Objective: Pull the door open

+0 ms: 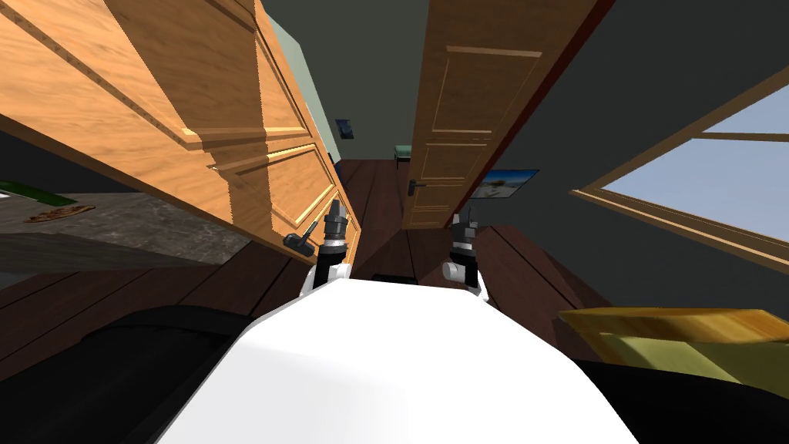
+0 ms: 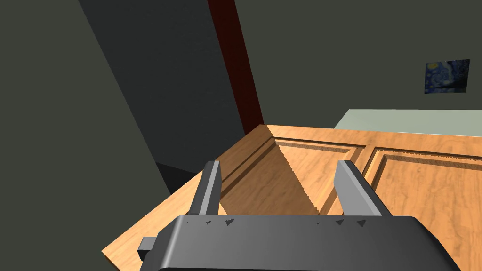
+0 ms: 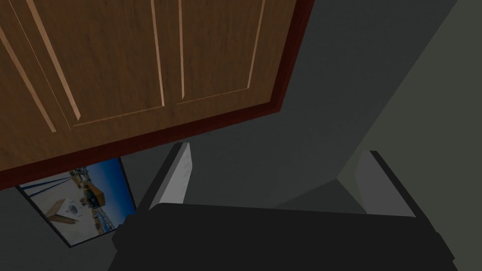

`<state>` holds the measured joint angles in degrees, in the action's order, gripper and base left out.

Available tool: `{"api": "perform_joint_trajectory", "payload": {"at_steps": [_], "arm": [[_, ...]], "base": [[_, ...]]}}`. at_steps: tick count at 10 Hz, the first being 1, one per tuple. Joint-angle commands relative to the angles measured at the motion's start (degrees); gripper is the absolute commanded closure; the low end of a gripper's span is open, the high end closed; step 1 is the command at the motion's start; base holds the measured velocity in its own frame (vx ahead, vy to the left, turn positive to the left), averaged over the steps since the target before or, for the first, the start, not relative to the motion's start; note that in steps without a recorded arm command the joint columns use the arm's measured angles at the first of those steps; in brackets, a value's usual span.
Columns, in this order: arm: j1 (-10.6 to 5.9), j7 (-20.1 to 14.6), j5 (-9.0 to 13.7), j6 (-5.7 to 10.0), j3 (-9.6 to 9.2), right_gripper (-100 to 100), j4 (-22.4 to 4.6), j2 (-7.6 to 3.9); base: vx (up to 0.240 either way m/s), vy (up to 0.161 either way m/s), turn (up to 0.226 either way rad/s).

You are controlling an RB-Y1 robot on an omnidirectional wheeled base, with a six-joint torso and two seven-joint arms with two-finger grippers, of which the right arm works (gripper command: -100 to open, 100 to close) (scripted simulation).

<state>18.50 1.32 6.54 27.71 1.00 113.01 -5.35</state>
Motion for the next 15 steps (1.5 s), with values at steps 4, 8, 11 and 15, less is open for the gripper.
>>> {"api": "perform_joint_trajectory", "payload": {"at_steps": [4,8,11,15], "arm": [[-3.58,0.5,2.3,-0.12,-0.08,-100,-6.8,-1.6],[-7.0,0.9,4.2,-0.15,-0.08,-100,-13.0,-2.96],[-9.33,1.2,5.6,-0.16,-0.09,-100,-17.6,-3.87],[-12.9,1.6,7.6,-0.19,-0.1,-100,-23.9,-5.24]], "base": [[0.078,-0.015,0.08],[0.065,-0.014,0.092],[0.074,-0.02,0.065],[0.071,-0.018,0.086]]}}
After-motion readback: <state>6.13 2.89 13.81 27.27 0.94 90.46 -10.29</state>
